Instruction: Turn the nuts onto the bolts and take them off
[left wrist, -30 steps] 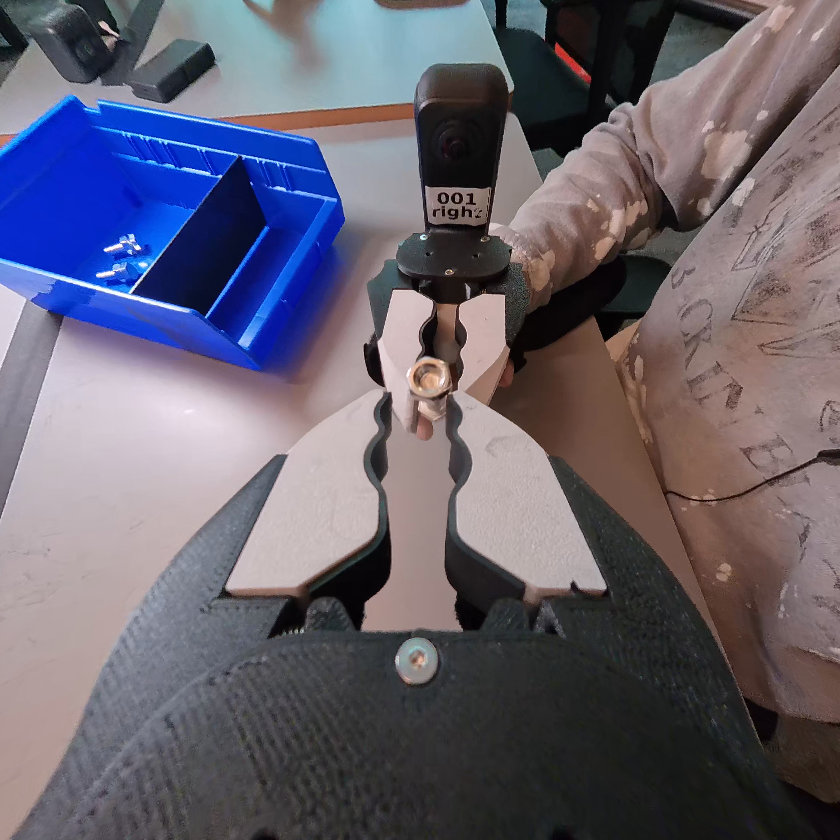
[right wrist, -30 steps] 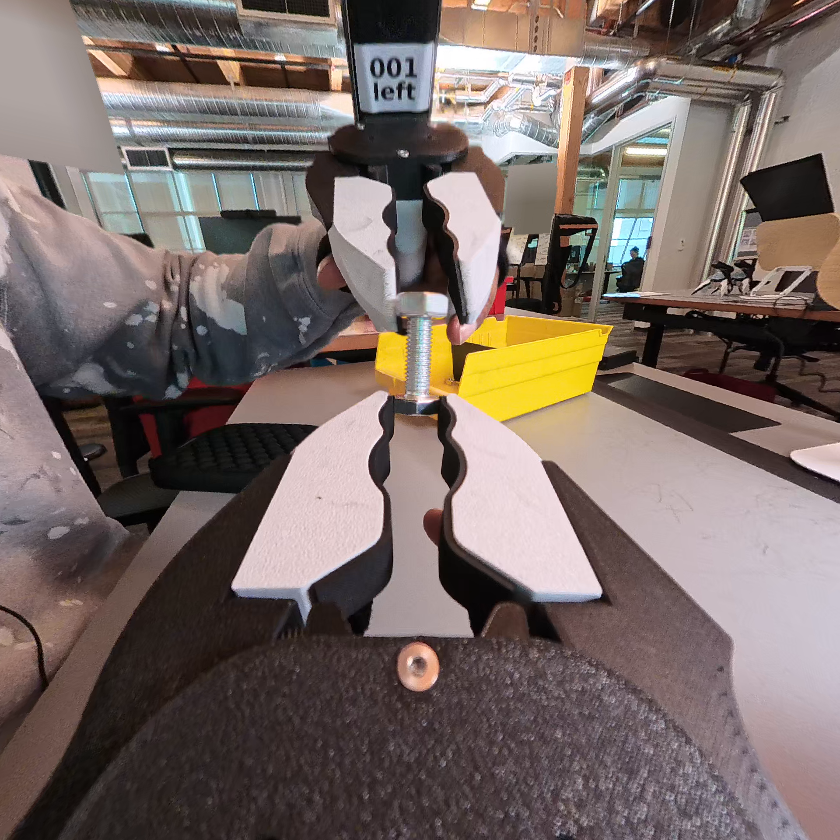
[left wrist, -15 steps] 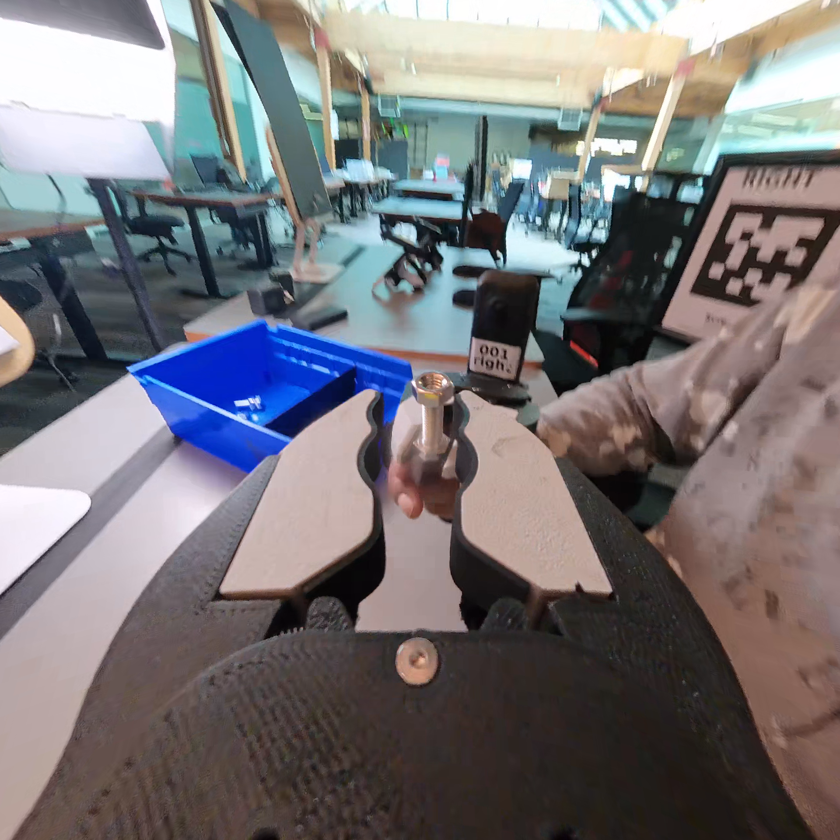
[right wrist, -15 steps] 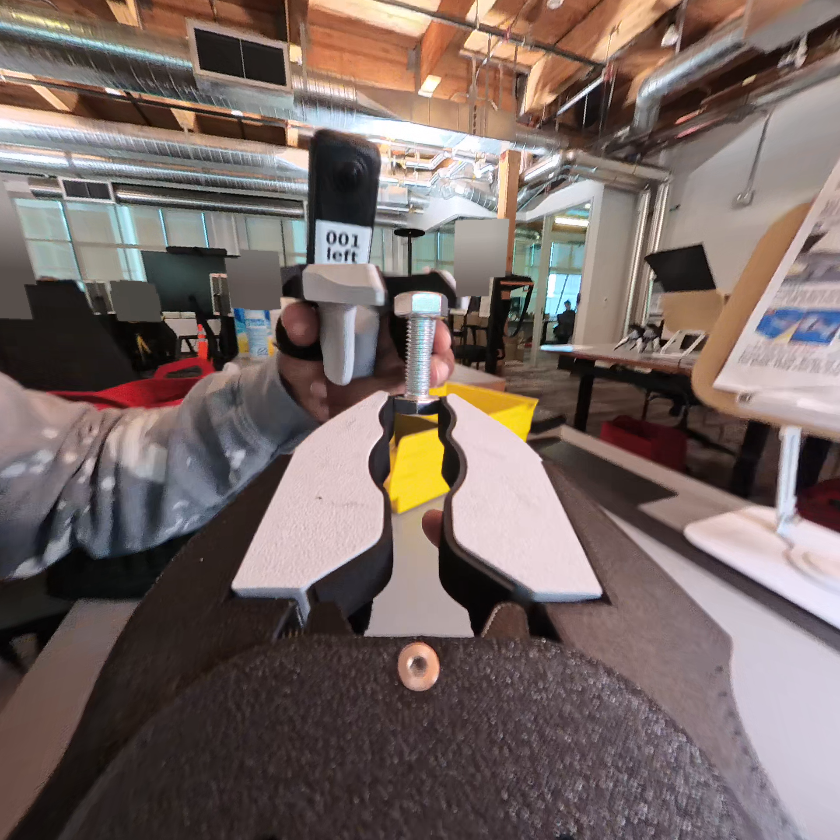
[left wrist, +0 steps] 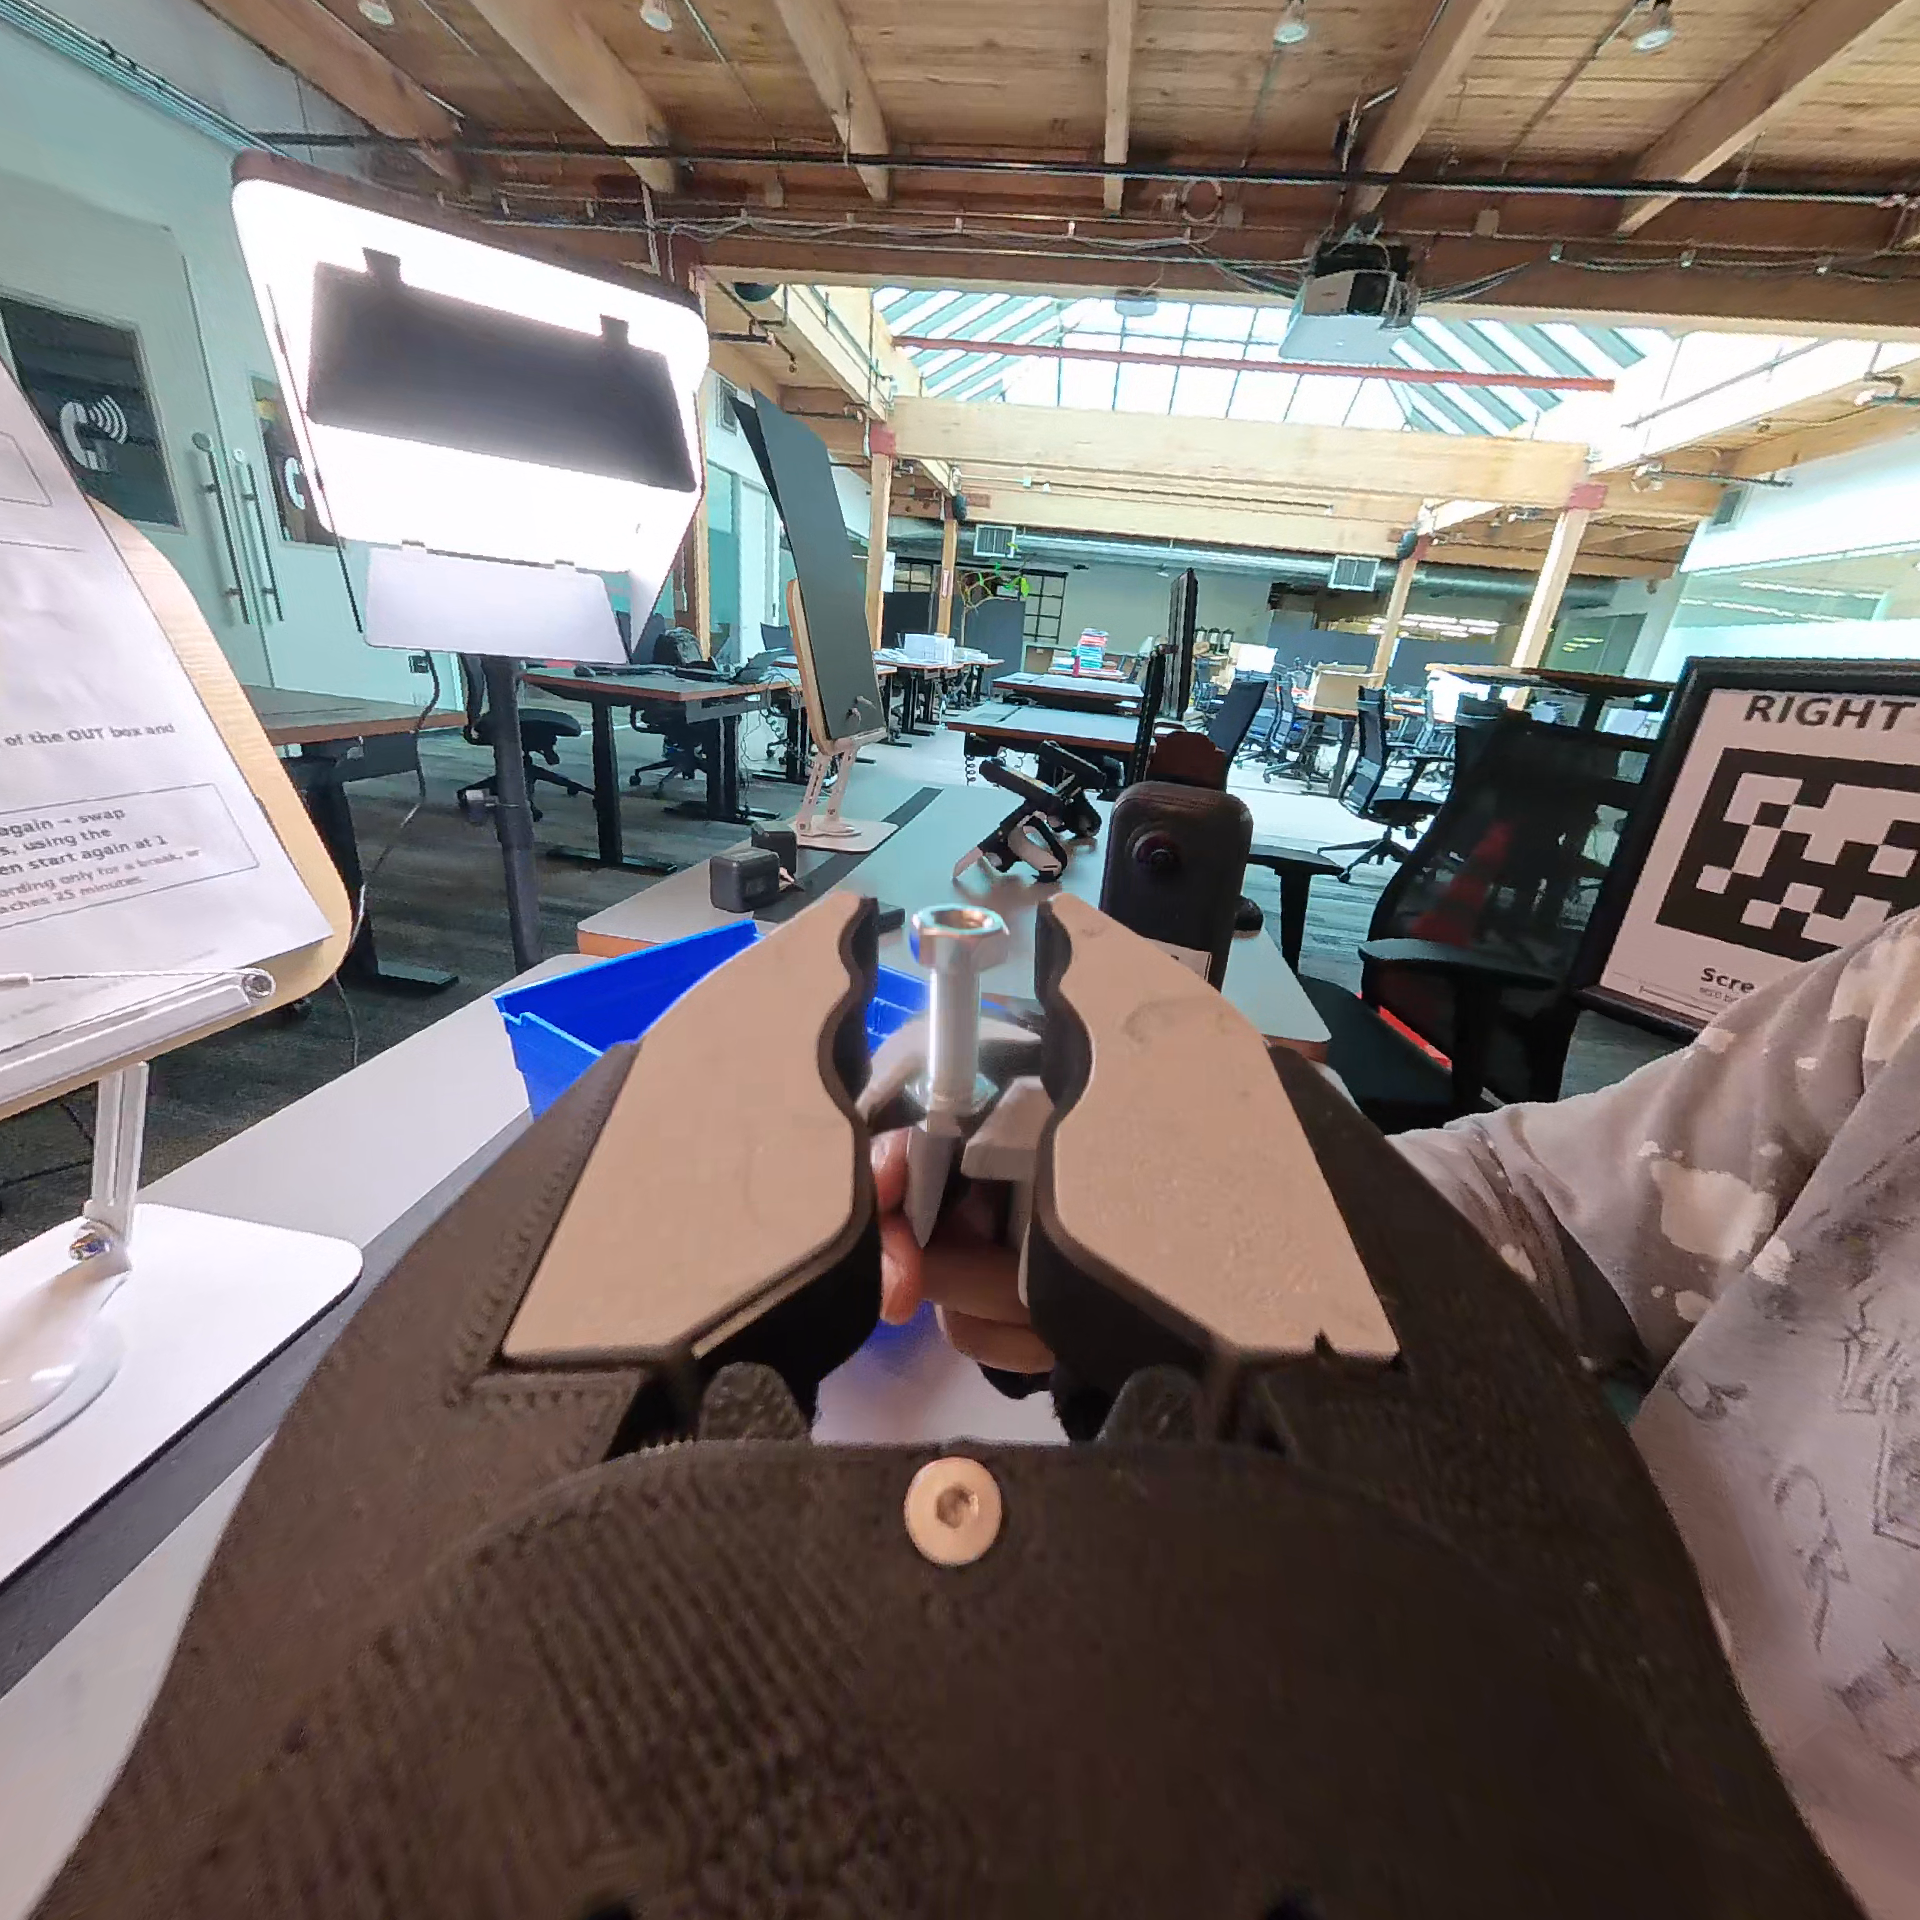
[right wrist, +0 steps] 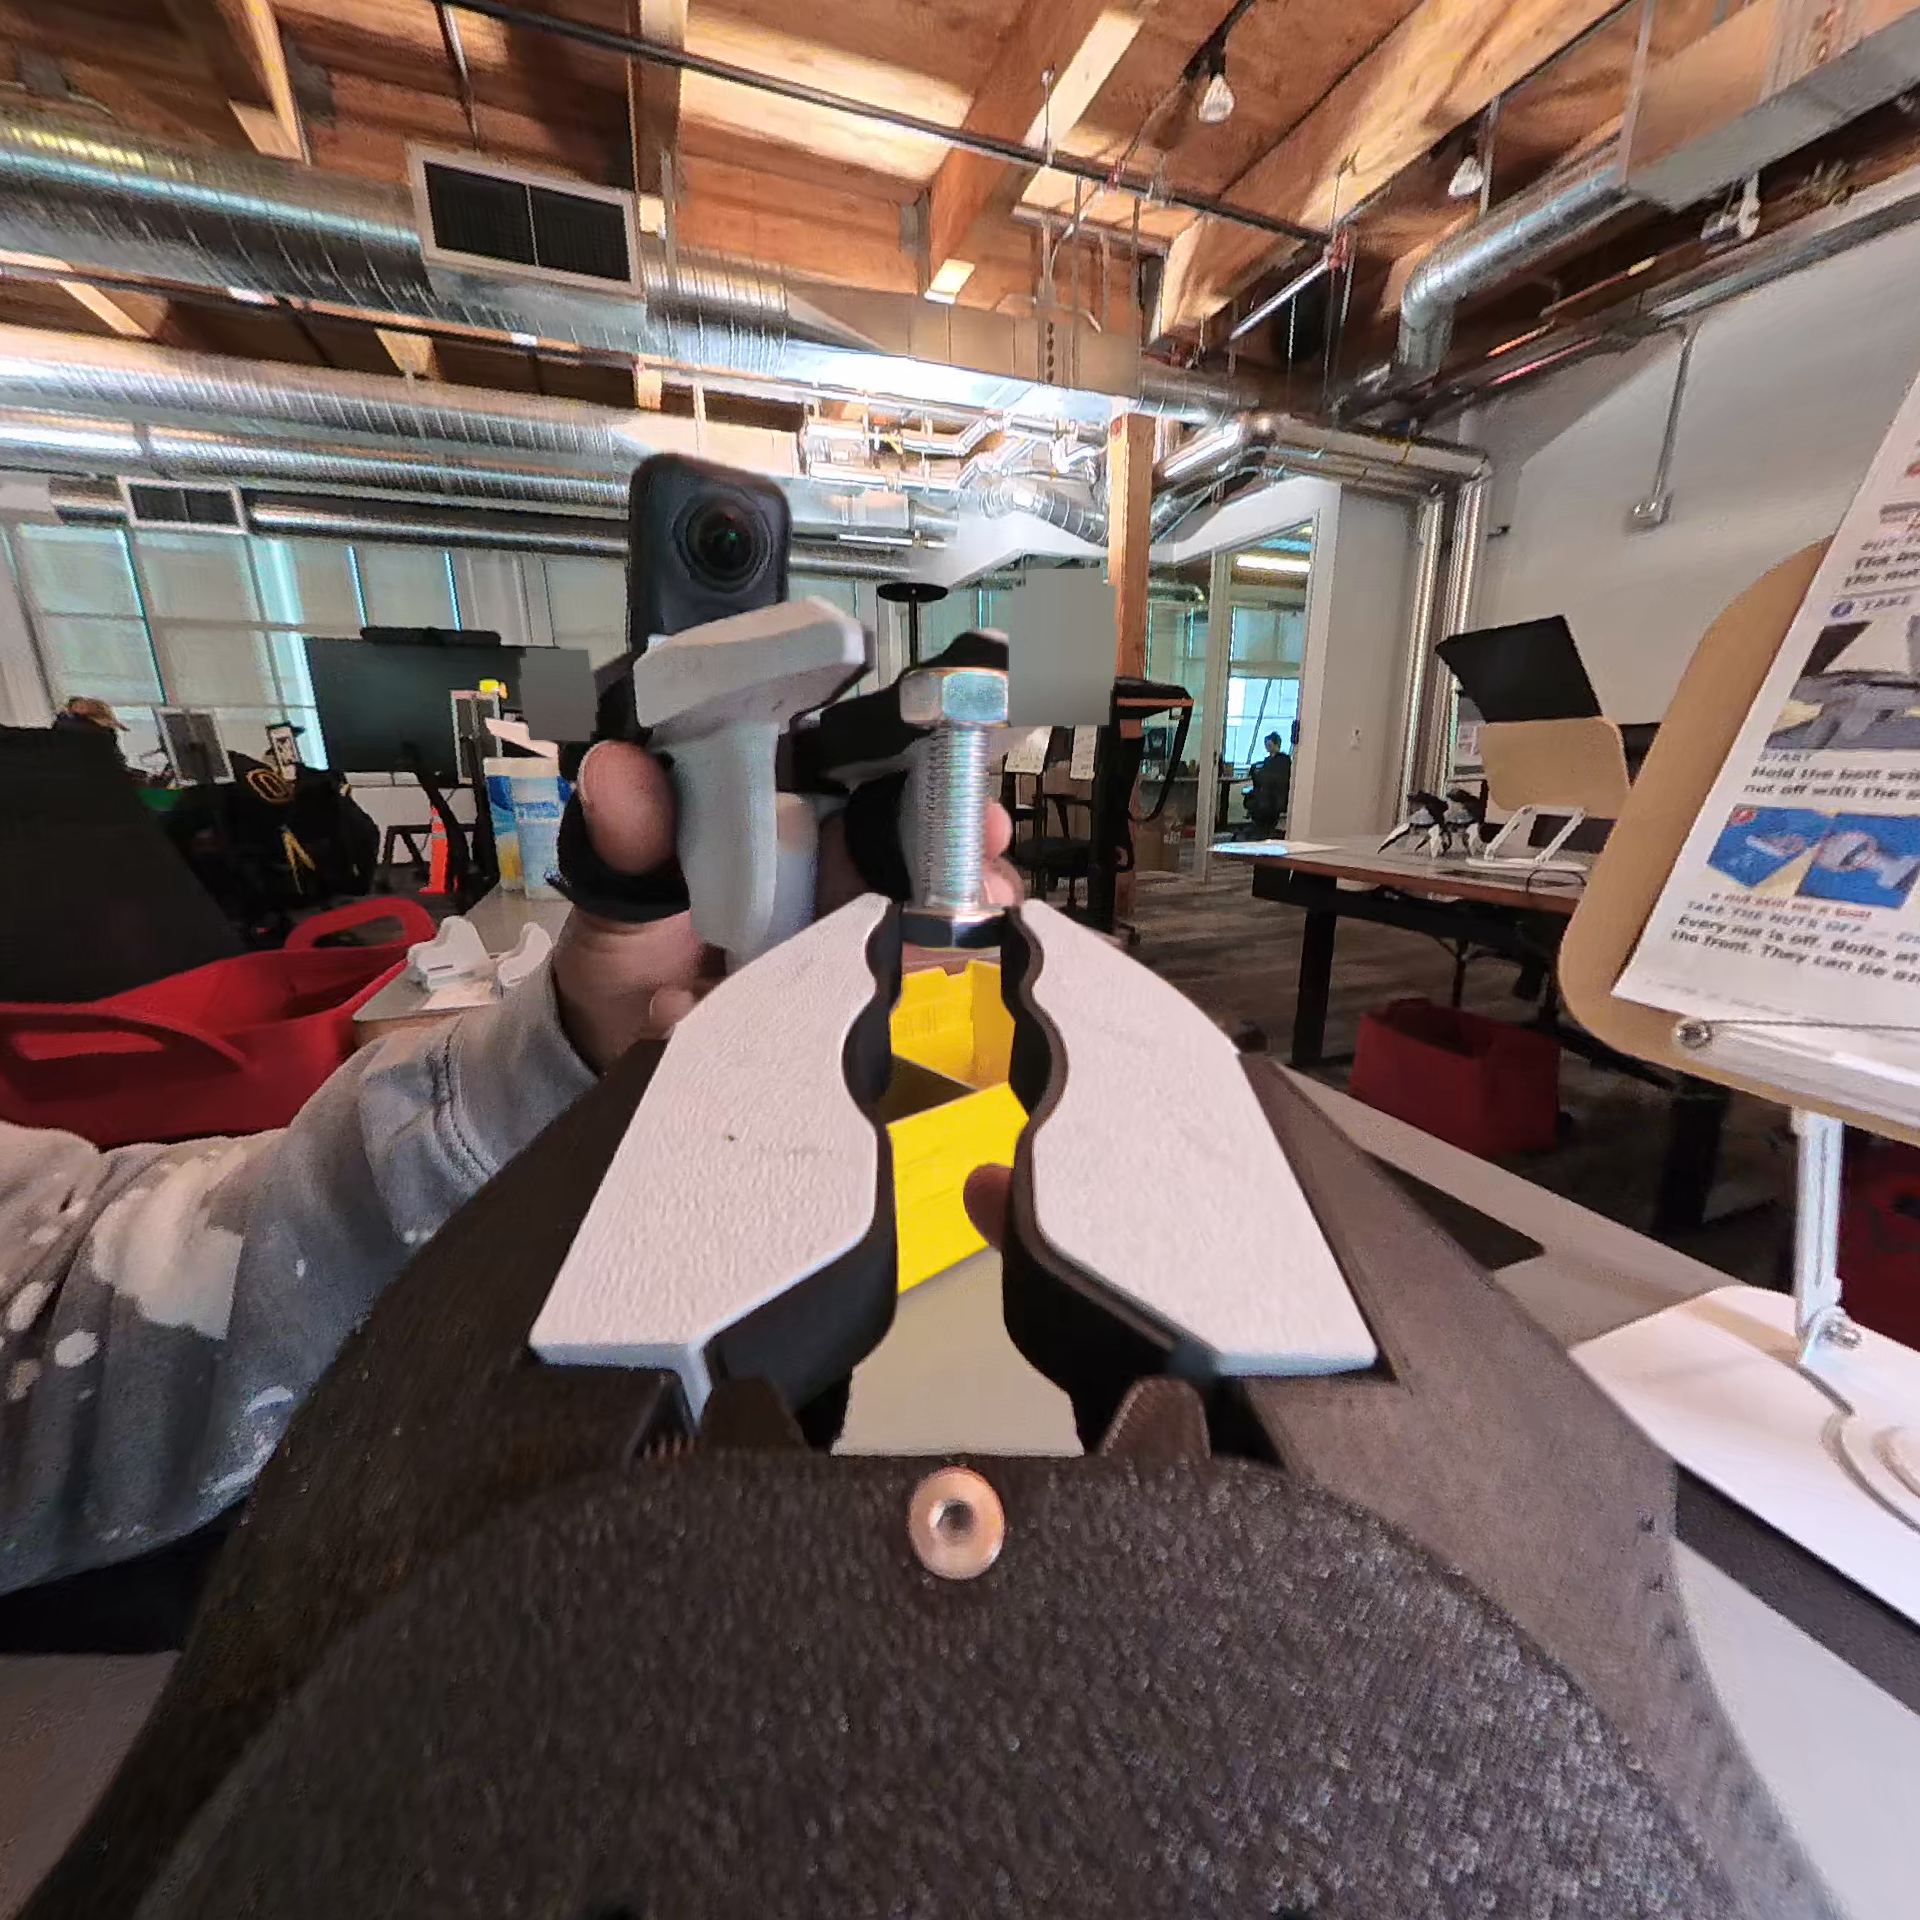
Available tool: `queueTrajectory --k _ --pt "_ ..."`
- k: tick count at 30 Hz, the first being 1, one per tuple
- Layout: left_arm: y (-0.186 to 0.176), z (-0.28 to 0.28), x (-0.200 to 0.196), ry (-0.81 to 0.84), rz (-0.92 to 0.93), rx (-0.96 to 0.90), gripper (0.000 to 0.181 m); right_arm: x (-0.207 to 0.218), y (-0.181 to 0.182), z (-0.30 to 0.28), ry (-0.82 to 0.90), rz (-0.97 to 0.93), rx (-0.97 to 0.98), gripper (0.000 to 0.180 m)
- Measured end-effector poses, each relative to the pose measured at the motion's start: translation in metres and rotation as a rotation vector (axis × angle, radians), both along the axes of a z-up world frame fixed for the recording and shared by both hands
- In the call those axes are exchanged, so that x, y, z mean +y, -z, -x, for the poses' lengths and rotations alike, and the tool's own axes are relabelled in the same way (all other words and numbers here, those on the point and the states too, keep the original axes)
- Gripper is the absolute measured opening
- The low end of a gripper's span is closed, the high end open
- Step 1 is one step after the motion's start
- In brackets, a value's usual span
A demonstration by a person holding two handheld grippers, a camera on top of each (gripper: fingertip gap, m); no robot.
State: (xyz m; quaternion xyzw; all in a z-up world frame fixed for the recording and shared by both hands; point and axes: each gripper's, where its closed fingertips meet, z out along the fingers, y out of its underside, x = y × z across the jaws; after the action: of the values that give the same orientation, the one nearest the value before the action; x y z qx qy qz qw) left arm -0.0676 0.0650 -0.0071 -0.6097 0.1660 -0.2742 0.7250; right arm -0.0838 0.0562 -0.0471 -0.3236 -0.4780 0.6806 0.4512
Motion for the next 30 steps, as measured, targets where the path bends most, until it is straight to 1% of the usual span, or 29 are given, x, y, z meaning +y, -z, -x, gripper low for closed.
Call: queueTrajectory --k 3,7,8,9,12,18,21,26,30 --pt "0.005 -0.001 0.002 0.006 0.014 0.025 0.026 -0.002 0.002 -0.003 -0.012 0.006 0.003 0.018" --pt "0.002 0.001 -0.002 0.034 0.004 -0.003 0.026 -0.003 -0.004 -0.012 -0.054 0.030 0.055 0.018" --pt "0.001 0.002 -0.003 0.029 0.002 -0.007 0.025 -0.003 -0.007 -0.015 -0.072 0.045 0.072 0.018" --pt "0.001 0.006 -0.002 0.007 0.001 -0.009 0.021 -0.003 -0.009 -0.018 -0.094 0.058 0.087 0.018" --pt "0.001 0.008 -0.003 0.002 -0.003 -0.014 0.020 -0.003 -0.013 -0.022 -0.123 0.086 0.109 0.018" --pt "0.003 -0.005 -0.006 0.079 0.011 -0.022 0.025 -0.002 -0.005 -0.016 -0.099 0.083 0.071 0.018" --pt "0.005 -0.010 -0.004 0.081 0.008 -0.009 0.018 -0.006 -0.004 -0.015 -0.103 0.078 0.065 0.018" --pt "0.003 -0.011 -0.007 0.103 0.007 -0.008 0.018 -0.009 -0.006 -0.018 -0.140 0.092 0.075 0.018" --pt "0.007 -0.011 -0.005 0.079 0.018 0.021 0.018 -0.008 0.000 -0.014 -0.132 0.085 0.030 0.018"
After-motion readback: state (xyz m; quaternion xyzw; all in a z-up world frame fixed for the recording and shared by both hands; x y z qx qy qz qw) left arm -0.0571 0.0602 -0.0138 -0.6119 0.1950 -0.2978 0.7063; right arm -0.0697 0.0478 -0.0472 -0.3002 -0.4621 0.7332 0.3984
